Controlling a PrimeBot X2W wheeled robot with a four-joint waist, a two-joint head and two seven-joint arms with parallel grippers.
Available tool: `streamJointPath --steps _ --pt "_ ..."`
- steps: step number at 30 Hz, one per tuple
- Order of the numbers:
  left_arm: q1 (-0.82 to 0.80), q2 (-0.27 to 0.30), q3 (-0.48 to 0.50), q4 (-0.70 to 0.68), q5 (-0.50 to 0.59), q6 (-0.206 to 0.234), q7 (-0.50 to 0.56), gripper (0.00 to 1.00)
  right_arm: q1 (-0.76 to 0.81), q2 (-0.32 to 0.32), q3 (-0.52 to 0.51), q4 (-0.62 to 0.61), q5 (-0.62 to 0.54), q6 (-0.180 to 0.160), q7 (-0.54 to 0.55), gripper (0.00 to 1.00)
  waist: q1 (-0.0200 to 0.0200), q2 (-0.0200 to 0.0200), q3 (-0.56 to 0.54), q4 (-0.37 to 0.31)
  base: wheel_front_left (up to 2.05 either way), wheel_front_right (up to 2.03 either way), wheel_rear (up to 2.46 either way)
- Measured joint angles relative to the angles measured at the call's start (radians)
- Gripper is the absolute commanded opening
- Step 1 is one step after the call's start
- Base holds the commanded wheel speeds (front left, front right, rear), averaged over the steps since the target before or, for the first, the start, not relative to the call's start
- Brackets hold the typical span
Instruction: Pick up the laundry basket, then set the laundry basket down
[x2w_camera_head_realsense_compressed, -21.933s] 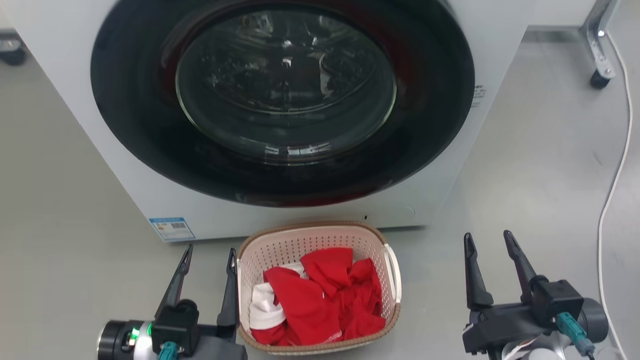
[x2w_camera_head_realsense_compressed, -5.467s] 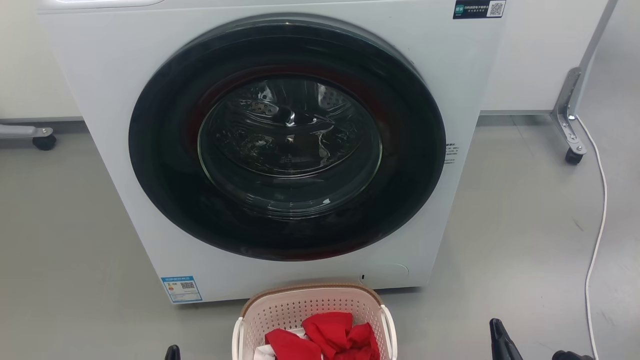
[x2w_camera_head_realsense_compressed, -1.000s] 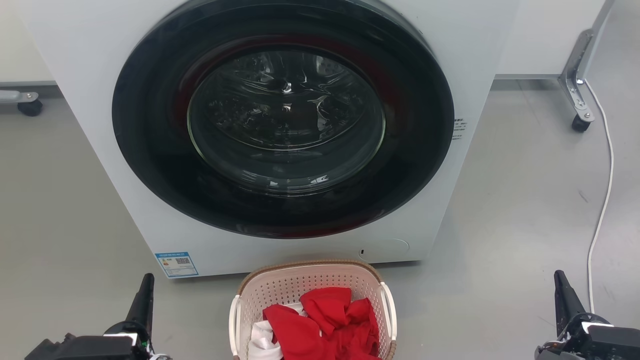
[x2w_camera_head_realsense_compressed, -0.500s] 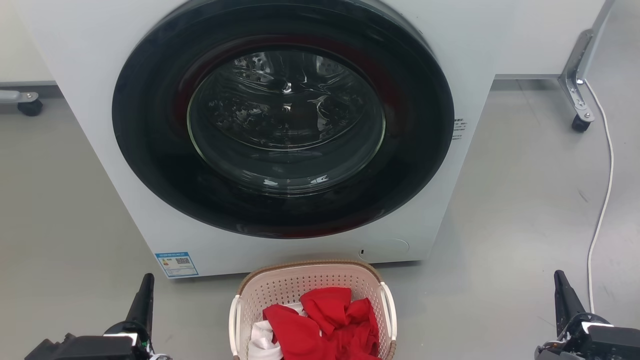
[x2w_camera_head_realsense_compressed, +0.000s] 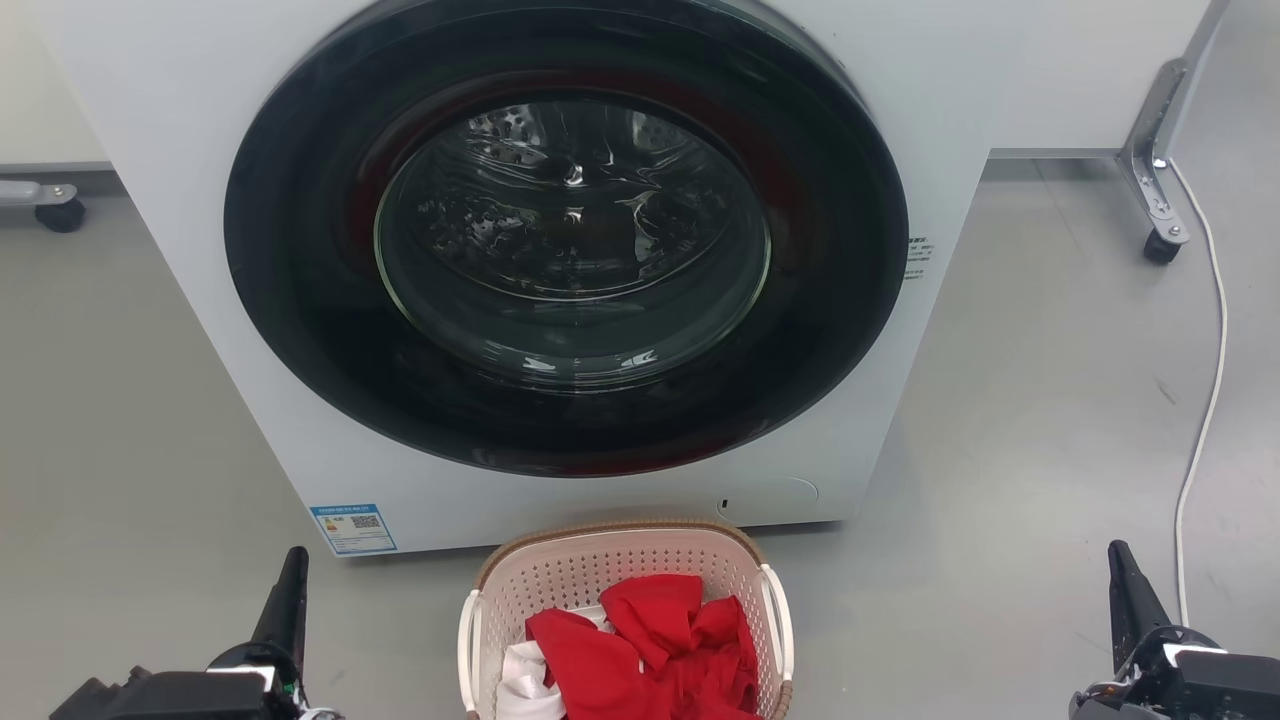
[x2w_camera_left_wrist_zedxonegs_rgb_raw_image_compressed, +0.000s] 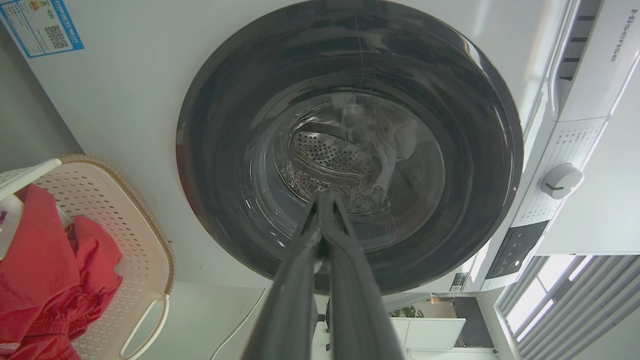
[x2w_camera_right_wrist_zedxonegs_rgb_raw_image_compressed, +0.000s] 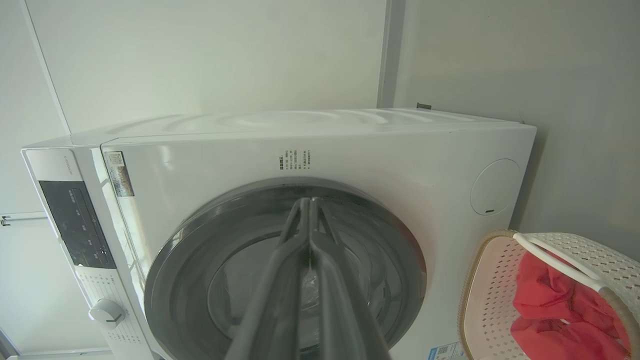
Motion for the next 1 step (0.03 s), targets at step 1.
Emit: streamJointPath --steps 1 --pt "0.000 0.000 0.000 0.000 0.000 0.000 0.000 0.00 0.000 0.000 0.000 0.000 0.000 0.000 0.000 0.00 0.0000 0.0000 0.000 0.000 0.00 0.00 0.00"
